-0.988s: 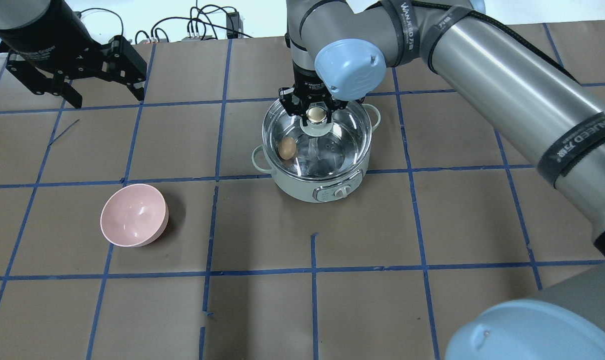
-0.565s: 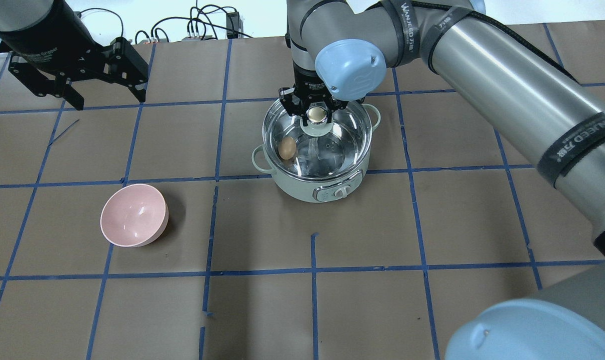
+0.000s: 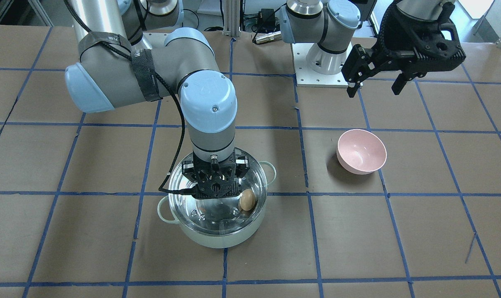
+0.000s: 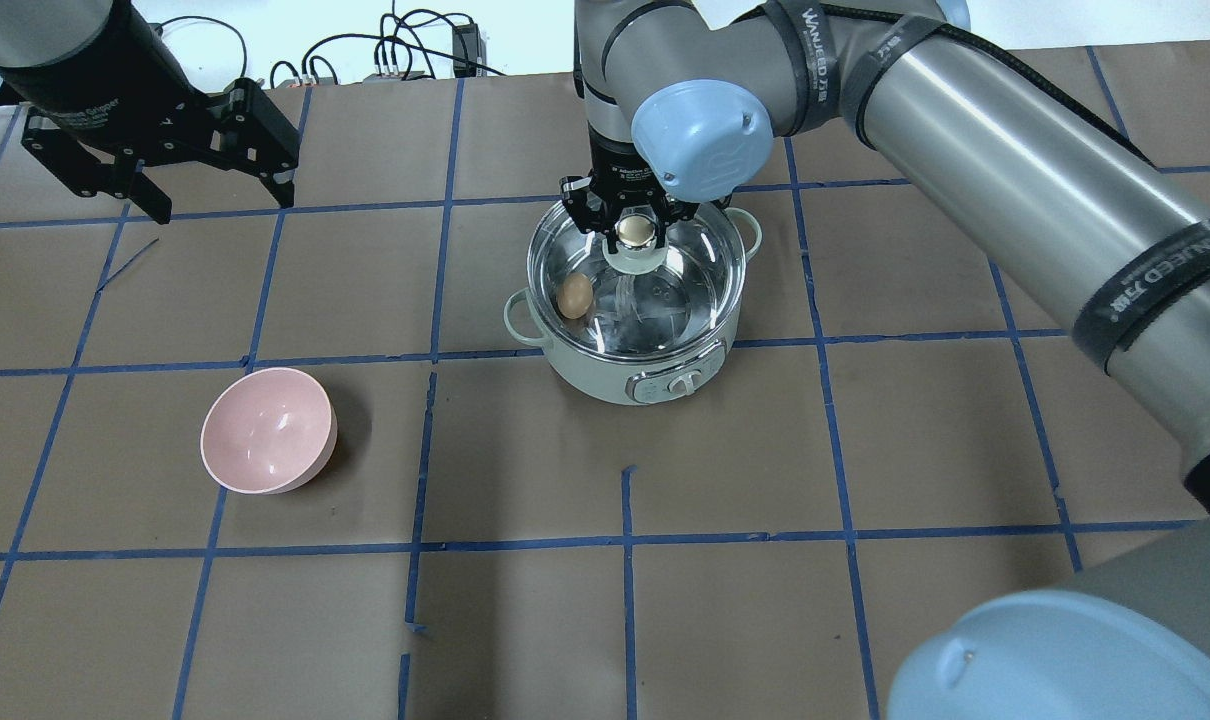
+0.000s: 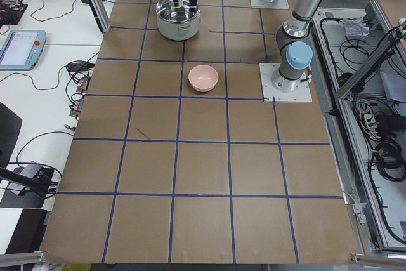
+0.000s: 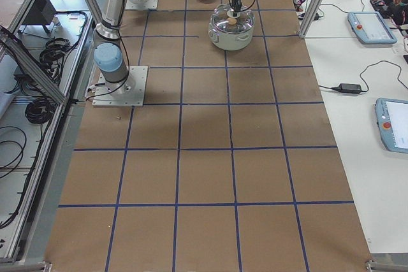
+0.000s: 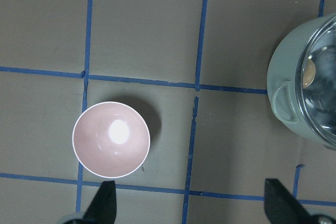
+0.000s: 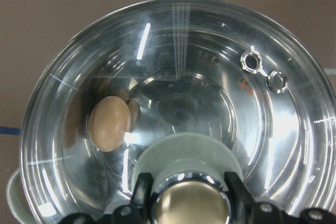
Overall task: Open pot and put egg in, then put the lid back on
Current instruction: 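Lower the glass lid onto the pot with the right gripper and release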
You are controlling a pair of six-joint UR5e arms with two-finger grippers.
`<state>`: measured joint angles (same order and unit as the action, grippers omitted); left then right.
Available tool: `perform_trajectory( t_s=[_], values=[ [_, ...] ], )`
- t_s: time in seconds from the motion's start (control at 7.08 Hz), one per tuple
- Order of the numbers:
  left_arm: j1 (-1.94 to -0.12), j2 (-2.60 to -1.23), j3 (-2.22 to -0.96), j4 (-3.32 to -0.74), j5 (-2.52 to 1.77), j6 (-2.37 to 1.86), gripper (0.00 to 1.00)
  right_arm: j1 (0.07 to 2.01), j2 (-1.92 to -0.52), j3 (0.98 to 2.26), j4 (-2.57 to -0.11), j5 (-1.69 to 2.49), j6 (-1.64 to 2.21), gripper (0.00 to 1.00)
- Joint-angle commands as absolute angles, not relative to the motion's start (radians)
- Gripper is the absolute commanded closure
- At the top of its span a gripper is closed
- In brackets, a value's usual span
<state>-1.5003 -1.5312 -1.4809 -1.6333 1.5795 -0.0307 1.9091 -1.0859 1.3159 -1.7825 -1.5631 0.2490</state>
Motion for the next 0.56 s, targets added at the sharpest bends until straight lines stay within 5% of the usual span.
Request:
perform_trajectory(
  t_s=[0.0,0.14,0.42],
  values=[
    [-1.5,-1.531,-1.483,-1.632,1.58,-0.031,0.0,1.908,-1.085,1.316,-1.792,-1.565,0.253,0.47],
    [-1.5,-1.531,-1.482,-1.632,1.578,-0.031,0.0,1.905,-1.088,1.31,-1.796,-1.56,0.255,0.18],
    [-1.5,-1.531,-1.482,-1.632,1.577,-0.031,0.0,1.873,-1.174,1.314,-1.778,-1.52,0.265,0.08]
  ],
)
